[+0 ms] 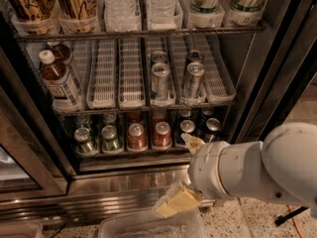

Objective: Pick green can from bottom shelf of fridge

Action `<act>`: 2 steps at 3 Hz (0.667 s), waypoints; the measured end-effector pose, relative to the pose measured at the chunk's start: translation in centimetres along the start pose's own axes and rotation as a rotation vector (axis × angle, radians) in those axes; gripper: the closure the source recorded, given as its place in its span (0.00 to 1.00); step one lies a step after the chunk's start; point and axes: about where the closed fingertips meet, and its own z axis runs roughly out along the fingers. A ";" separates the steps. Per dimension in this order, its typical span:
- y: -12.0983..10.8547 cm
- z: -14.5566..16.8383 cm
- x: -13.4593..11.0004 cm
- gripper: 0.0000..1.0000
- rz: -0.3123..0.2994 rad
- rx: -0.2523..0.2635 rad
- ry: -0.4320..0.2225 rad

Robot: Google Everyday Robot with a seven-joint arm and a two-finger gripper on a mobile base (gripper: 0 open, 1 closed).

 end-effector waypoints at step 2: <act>1.3 3.7 0.1 0.00 0.054 -0.061 -0.056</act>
Offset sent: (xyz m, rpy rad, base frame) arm 0.0526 0.0673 -0.0503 0.2790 -0.0009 -0.1258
